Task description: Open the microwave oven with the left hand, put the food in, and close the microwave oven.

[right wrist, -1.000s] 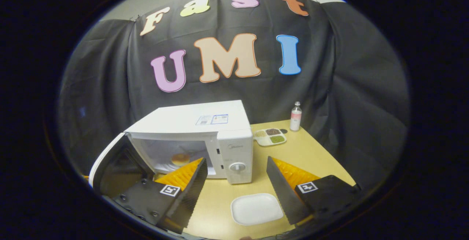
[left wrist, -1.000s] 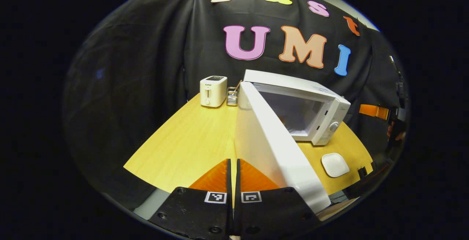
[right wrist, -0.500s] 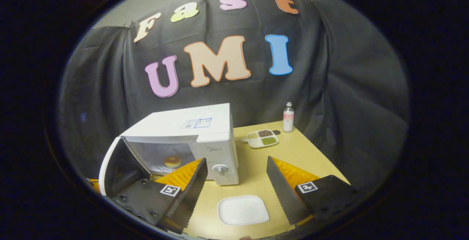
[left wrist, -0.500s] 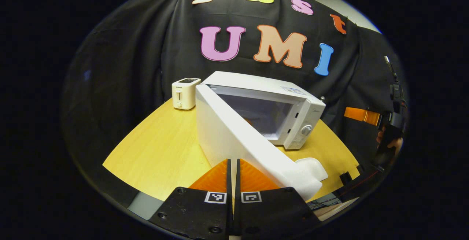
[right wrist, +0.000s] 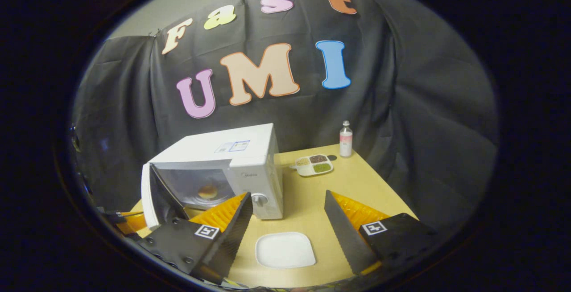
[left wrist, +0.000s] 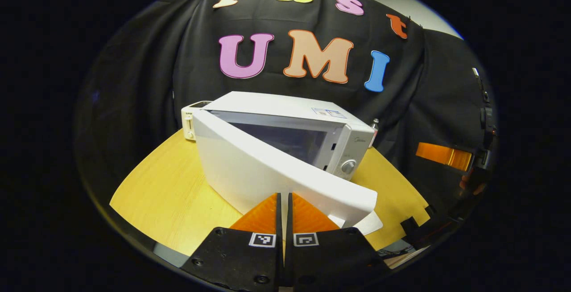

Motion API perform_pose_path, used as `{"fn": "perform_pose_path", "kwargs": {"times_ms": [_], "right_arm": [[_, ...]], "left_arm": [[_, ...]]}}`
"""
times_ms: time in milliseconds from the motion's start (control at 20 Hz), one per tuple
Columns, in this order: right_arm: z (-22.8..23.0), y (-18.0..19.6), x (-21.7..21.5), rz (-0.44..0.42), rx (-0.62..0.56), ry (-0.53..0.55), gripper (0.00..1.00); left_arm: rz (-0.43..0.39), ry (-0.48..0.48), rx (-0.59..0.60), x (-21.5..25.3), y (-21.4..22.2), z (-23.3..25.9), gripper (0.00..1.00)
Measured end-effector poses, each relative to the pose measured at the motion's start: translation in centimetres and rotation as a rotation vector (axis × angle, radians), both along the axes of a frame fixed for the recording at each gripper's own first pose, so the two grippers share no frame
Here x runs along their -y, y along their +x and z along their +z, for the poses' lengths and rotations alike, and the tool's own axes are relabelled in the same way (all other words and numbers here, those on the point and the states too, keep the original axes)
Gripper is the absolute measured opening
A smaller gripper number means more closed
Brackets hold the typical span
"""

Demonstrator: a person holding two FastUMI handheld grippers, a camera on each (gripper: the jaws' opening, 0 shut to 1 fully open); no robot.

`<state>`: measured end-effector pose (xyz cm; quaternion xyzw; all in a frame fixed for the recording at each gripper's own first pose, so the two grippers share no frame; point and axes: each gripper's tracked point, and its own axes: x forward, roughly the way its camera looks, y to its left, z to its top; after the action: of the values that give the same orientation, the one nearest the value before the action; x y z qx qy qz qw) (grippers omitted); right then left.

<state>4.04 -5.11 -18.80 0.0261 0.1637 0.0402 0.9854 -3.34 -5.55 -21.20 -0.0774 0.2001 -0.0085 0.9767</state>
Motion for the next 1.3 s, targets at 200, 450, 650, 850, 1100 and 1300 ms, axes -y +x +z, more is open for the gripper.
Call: {"fn": "perform_pose_path", "kwargs": {"times_ms": [200,450,650,850,1100,1300], "right_arm": [[0.4,-0.3,1.3,-0.012,-0.003,0.026,0.91],[0.3,-0.5,2.5,-0.014,-0.011,0.029,0.91],[-0.2,-1.0,3.1,-0.009,-0.029,0.031,0.91],[-0.5,-1.1,3.6,-0.018,-0.036,0.049,0.91],[-0.6,-1.0,3.6,-0.017,-0.038,0.050,0.91],[-1.1,-0.7,3.3,-0.008,-0.050,0.042,0.91]], "left_arm": [[-0.028,-0.006,0.021,2.5,2.4,0.4,0.00],[-0.041,-0.002,0.045,4.7,5.5,0.8,0.00],[-0.033,-0.026,0.059,5.6,8.1,1.0,0.00],[-0.030,-0.046,0.065,6.1,10.0,1.1,0.00],[-0.010,-0.048,0.080,6.1,12.2,1.3,0.00],[-0.003,-0.041,0.088,6.2,13.5,1.8,0.00]]}}
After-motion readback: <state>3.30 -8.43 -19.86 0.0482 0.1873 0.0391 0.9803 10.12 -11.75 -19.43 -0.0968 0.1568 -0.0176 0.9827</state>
